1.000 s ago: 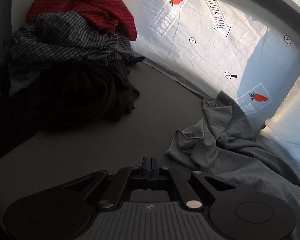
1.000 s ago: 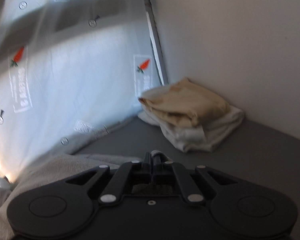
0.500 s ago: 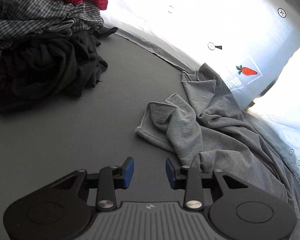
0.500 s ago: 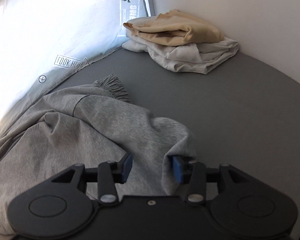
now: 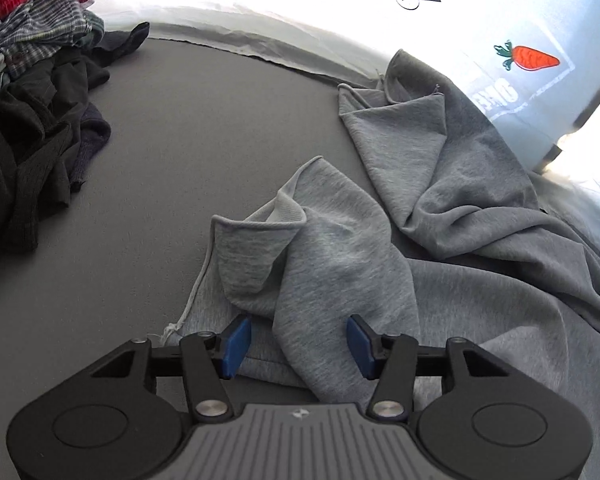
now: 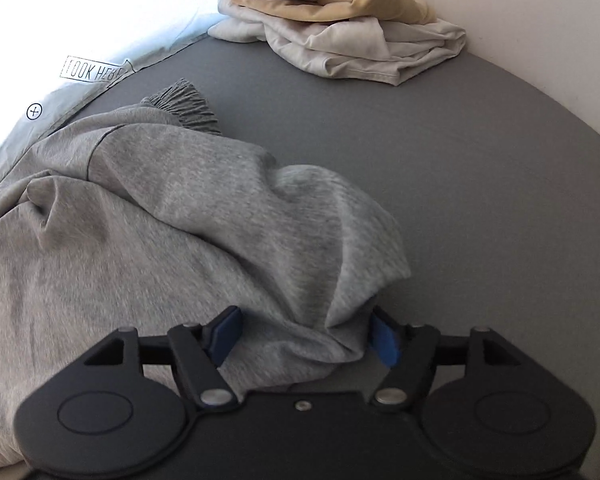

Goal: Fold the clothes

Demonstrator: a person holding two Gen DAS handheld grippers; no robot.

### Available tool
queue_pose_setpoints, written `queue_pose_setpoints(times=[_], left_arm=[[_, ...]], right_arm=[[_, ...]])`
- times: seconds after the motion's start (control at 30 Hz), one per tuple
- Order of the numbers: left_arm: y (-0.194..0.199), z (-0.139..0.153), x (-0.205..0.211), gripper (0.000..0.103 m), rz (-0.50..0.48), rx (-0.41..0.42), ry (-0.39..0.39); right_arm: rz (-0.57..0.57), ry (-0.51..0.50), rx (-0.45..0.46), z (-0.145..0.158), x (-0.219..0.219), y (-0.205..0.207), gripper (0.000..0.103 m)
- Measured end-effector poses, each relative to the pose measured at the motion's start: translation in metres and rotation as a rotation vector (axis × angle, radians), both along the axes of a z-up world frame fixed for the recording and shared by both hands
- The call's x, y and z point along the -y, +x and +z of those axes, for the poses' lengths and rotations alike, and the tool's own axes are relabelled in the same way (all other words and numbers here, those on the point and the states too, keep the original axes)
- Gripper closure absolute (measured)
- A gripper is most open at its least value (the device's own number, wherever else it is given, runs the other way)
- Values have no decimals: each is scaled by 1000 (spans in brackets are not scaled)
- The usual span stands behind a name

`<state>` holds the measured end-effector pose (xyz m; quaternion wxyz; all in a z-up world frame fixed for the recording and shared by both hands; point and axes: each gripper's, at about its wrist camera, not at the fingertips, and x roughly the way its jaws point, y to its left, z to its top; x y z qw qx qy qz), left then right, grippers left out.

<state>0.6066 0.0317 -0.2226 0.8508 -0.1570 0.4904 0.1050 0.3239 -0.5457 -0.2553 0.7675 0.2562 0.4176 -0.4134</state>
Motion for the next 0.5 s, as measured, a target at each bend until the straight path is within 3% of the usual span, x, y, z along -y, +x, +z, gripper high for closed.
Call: queue_pose_setpoints(times=[0.03,0.07,0.13,0.2,0.27,0.3,0.5], left_arm=[[-2,-1,-4,92,13,7,-23],[-5,-1,-7,100,27,20,-40],[-16,8,-15,100,56,65,-57],[-30,24,-22,100,85,126,-59],[-50,46,-33,101,127,184,-61],[-61,56,-39,101,147,210,-66],[-136,114,-83,101,240,329,-73]], right_arm=[[12,-13,-10,0,-2,1,32],[23,-27,-20,-1,-5,3,32],[42,-45,-26,-1,-7,4,32],[54,-50,-16,1,-7,4,39],[63,-57,9,5,-6,1,72],[70,-63,16,6,-5,-1,97],[104,-189,169,50,-2,-23,98]])
